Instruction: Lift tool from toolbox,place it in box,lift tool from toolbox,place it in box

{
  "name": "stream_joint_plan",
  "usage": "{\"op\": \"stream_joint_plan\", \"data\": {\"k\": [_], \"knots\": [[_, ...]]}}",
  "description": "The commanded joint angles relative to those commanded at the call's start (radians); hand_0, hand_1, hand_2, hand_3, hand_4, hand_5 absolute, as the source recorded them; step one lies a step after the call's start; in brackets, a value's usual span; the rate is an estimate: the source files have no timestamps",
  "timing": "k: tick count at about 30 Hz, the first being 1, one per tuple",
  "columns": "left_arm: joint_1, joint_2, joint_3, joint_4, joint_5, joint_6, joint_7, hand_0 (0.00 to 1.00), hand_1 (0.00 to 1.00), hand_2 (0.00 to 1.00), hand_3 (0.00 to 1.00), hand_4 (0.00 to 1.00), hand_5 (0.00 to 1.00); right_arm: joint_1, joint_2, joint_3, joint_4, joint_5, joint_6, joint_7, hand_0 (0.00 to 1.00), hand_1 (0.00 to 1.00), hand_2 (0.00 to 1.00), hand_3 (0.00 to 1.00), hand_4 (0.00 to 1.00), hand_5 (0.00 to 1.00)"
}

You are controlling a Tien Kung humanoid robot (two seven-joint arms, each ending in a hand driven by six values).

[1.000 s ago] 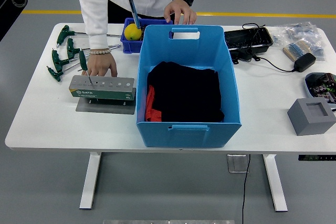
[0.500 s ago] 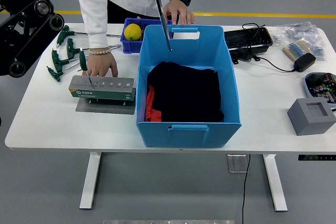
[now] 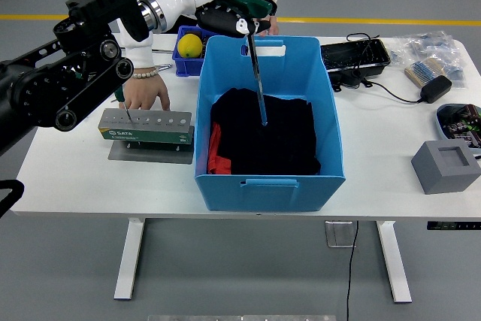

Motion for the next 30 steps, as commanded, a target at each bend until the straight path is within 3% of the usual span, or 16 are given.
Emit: {"op": "stream_joint_plan", "data": {"k": [9,16,30], "knots": [[0.017,0.005,0.124,0.019,-0.157,-0.035,0.007,0.062,0.002,0.019,0.072,0.772,0.603,0.0,-0.001,0.016,0.0,-0.013,-0.001,0.0,0.744,0.743,0.79,0.624,0.885,0.717],[0.034,-0.015,0.206,0.053,-0.207,-0.033,-0.003,0.064,0.002,0.02,0.074,0.771,0.598,0.0,-0.002,0.034,0.0,-0.032,0.0,-0.003,0.739,0.736,0.787,0.624,0.885,0.717],[0.039,-0.038,0.258,0.143,-0.303,-0.033,-0.012,0.083,0.002,0.034,0.093,0.775,0.599,0.011,-0.007,0.009,0.0,-0.016,-0.001,0.004,0.74,0.736,0.786,0.623,0.884,0.716]]}}
